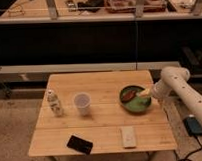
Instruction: Knock the bottle over
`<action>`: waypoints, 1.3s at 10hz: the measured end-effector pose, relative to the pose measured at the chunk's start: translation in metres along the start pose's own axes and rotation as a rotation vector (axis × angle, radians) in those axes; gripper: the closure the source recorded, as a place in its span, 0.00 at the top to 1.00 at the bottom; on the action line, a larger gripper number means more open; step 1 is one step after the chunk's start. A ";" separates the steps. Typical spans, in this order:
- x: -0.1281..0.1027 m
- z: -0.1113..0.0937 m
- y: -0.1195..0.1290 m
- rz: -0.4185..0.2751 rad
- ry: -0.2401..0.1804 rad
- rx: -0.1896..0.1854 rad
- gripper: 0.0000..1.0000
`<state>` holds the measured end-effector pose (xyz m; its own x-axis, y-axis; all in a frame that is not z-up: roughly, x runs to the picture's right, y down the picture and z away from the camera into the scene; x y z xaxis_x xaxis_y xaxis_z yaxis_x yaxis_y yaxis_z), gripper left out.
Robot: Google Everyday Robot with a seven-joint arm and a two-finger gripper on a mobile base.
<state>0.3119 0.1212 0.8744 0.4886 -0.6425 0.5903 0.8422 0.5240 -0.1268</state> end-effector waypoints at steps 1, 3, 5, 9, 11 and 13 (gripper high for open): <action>0.000 0.000 0.000 0.000 0.000 0.000 0.80; 0.000 0.000 0.000 0.000 0.000 0.000 0.80; 0.000 0.000 0.000 0.000 0.000 0.000 0.80; 0.000 0.000 0.000 0.000 0.000 0.000 0.80; 0.001 -0.004 -0.001 -0.008 0.006 -0.008 0.80; 0.009 -0.015 -0.032 -0.081 0.042 -0.077 0.80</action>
<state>0.2933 0.0901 0.8719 0.4265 -0.7047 0.5670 0.8933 0.4265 -0.1418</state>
